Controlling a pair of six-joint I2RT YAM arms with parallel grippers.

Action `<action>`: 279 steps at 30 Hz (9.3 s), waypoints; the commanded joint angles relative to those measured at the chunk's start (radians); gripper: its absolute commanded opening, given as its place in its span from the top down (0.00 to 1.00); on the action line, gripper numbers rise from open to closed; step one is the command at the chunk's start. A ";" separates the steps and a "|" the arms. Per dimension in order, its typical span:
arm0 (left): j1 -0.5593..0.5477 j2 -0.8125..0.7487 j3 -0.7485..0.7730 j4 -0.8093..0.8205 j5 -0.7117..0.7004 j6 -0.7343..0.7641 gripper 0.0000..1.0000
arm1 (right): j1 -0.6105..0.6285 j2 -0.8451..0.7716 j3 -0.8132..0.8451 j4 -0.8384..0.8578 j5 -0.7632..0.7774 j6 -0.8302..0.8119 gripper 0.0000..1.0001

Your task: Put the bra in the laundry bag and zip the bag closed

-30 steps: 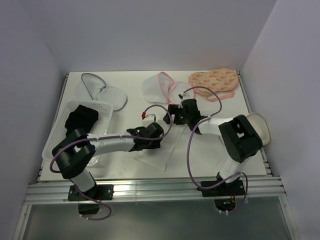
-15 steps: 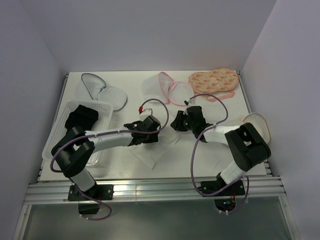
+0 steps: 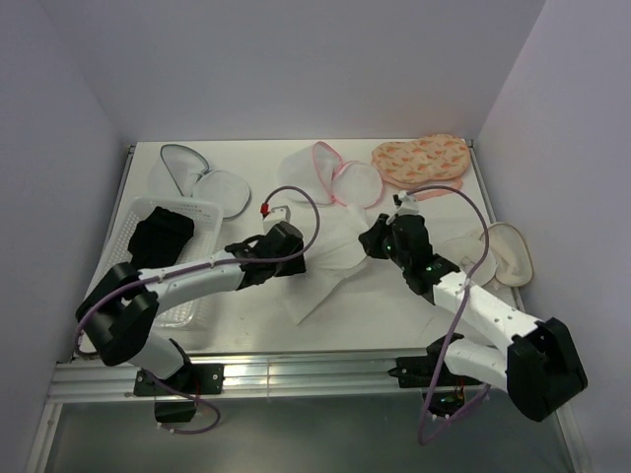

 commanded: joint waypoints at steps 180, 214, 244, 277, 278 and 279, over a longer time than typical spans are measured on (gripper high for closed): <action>-0.087 0.036 -0.493 0.349 -0.057 -0.243 1.00 | 0.227 0.198 -0.277 0.713 -0.285 0.718 0.05; -0.107 -0.121 -0.403 0.176 -0.137 -0.248 0.79 | 0.263 0.153 -0.255 0.416 -0.113 0.563 1.00; -0.002 0.505 0.545 0.384 -0.131 -0.171 0.36 | 0.161 -0.676 0.360 -0.759 0.603 0.206 1.00; 0.011 0.928 0.994 0.246 -0.254 -0.526 0.41 | 0.161 -0.777 0.464 -0.891 0.571 0.138 0.99; 0.011 0.920 0.971 0.298 -0.251 -0.519 0.41 | 0.162 -0.777 0.463 -0.891 0.570 0.137 0.99; 0.014 0.917 0.943 0.326 -0.249 -0.515 0.42 | 0.161 -0.777 0.459 -0.890 0.570 0.138 0.99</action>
